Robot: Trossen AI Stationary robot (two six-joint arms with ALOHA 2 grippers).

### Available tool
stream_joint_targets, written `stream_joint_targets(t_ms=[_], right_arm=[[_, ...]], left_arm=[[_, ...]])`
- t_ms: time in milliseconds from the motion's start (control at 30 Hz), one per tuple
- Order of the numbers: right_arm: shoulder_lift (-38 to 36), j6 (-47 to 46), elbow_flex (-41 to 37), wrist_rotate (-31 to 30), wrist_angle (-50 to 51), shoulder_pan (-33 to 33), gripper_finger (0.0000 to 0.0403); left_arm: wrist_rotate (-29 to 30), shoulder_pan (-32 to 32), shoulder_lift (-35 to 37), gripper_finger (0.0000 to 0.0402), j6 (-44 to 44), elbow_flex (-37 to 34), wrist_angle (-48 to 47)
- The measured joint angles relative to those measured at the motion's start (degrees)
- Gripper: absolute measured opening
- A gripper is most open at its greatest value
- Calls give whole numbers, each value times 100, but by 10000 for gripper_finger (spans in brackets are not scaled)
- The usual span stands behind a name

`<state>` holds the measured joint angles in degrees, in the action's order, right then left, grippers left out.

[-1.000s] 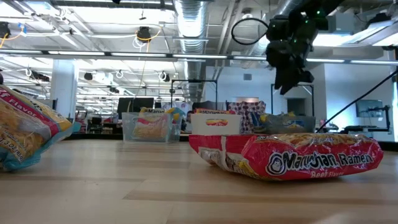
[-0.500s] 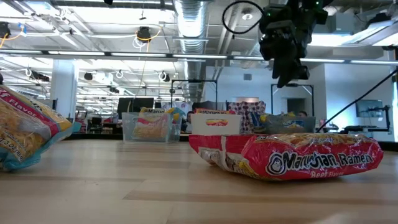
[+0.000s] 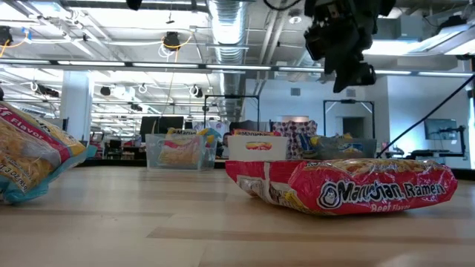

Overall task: Sort Maruchan noodles
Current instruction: Put the orange bag into the white bin

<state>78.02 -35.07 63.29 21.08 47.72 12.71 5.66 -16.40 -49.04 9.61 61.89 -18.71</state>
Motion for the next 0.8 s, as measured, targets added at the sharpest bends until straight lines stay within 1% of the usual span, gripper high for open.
stream_joint_targets(t_ms=[200, 367, 500, 633, 700, 800], right_arm=[[0, -359, 0, -10, -309, -740, 223], [2, -562, 0, -22, -613, -1307, 223], [2, -564, 0, -68, -1061, -1724, 223], [2, -562, 0, -470, -1423, -2065, 223], [2, -560, 0, -723, -1493, -2187, 223], [2, -549, 0, -920, -1534, -2323, 223]], left_arm=[[-560, 0, 0, 95, 75, 0, -245], [-723, 30, -2, 95, 300, 0, -659], [-836, 219, -2, 95, 371, -2, -885], [-829, 489, -2, 95, 355, -2, -980], [-800, 603, -2, 95, 349, -2, -1033], [-799, 762, -4, 95, 360, 0, -1072]])
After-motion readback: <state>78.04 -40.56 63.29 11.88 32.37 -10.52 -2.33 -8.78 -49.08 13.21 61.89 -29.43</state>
